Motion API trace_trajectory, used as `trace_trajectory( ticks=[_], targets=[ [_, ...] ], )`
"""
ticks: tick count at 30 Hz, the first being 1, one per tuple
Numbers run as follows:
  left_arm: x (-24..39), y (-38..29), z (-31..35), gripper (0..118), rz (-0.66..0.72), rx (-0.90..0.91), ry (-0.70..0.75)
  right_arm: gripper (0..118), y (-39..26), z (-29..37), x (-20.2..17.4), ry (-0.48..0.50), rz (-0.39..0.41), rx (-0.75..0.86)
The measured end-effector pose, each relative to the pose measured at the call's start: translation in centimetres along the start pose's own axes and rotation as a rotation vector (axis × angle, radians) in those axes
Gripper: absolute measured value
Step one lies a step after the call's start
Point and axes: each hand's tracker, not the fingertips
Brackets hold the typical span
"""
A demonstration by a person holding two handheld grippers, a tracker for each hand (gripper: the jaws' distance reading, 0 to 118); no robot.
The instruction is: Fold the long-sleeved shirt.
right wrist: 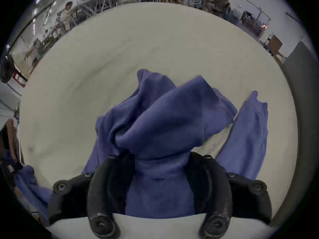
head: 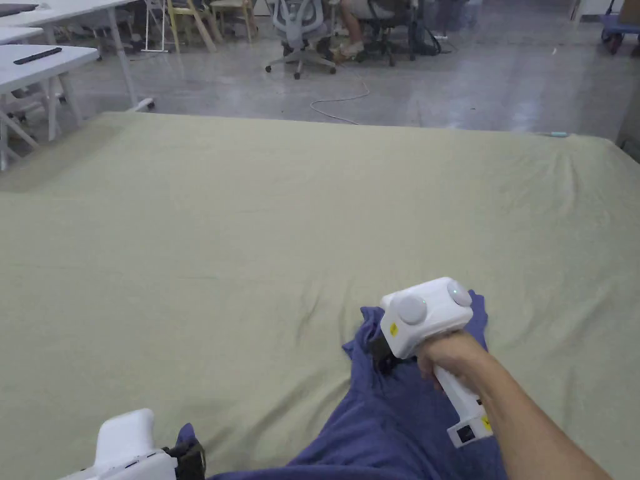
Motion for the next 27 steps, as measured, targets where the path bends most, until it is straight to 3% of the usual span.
trace_trajectory(
  ticks=[1,2,3,6,10,14,17,19,23,27],
  targets=[
    [0.2,0.0,0.0,9,0.0,0.004,0.001,37,-0.1,1.0,0.2,0.038,0.004,0.02],
    [0.2,0.2,-0.1,9,0.002,0.008,-0.001,0,-0.3,1.4,0.3,0.112,-0.004,0.07],
    [0.3,0.5,-0.3,9,0.002,0.009,0.001,0,-0.5,0.9,0.8,0.046,-0.023,0.053],
    [0.9,2.5,-0.2,9,-0.038,0.0,-0.006,0,-1.9,5.0,2.4,0.127,-0.076,0.187],
    [2.5,9.0,2.1,9,-0.064,0.174,-0.052,0,-2.1,16.9,4.8,0.028,-0.045,0.401],
    [5.6,18.1,5.3,9,-0.17,0.332,-0.085,0,-0.7,29.2,10.2,-0.02,-0.097,0.598],
    [8.8,25.2,8.3,9,-0.257,0.428,-0.193,0,1.0,38.4,13.0,-0.138,-0.068,0.703],
    [10.9,30.3,9.7,9,-0.238,0.438,-0.233,0,3.1,43.1,14.3,-0.242,-0.051,0.742],
    [15.7,38.6,12.2,9,-0.242,0.518,-0.322,0,6.2,50.4,16.9,-0.308,-0.133,0.831],
    [21.3,44.0,14.4,9,-0.274,0.605,-0.276,0,8.7,55.2,19.1,-0.408,-0.229,0.89]
  ],
)
